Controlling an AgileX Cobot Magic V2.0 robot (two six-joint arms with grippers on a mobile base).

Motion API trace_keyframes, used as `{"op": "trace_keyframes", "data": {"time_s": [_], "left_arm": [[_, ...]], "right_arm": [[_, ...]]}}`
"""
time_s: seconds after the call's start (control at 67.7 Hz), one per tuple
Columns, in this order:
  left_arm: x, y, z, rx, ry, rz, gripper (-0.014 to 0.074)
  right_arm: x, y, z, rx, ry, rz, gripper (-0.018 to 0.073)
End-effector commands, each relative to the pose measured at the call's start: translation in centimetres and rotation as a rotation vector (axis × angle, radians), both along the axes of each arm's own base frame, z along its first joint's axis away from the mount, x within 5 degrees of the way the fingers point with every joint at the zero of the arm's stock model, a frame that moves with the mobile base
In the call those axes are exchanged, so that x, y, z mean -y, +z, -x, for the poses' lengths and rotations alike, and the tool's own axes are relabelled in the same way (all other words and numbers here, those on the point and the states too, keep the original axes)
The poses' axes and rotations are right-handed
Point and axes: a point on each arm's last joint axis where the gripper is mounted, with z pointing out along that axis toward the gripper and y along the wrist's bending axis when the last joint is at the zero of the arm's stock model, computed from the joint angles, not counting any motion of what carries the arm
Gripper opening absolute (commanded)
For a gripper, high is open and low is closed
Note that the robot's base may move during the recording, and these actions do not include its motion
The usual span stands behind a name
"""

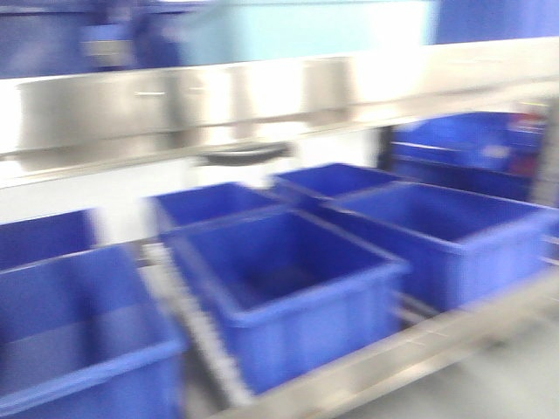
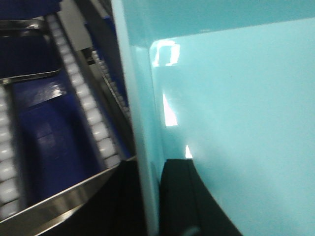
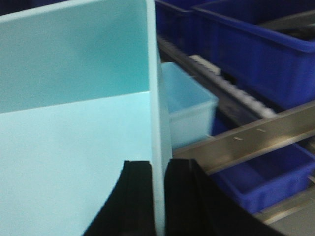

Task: Move two blue bins to right shelf middle
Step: 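Drive the base backward and turn away from the rack holding the bin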

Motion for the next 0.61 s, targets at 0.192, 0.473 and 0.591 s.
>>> {"op": "trace_keyframes", "data": {"time_s": [0.192,0.473,0.591], "left_arm": [[0.54,0.47,0.24,0.026,-0.050,0.035,-0.0111],[0.54,0.47,0.24,0.026,-0.050,0.035,-0.0111],[0.54,0.47,0.24,0.026,-0.050,0.035,-0.0111]], "right_arm": [[-0.49,1.33,0.36,0.092,0.052,-0.067,-0.0162],[-0.49,1.33,0.36,0.092,0.052,-0.067,-0.0162],[-0.49,1.33,0.36,0.092,0.052,-0.067,-0.0162]]}}
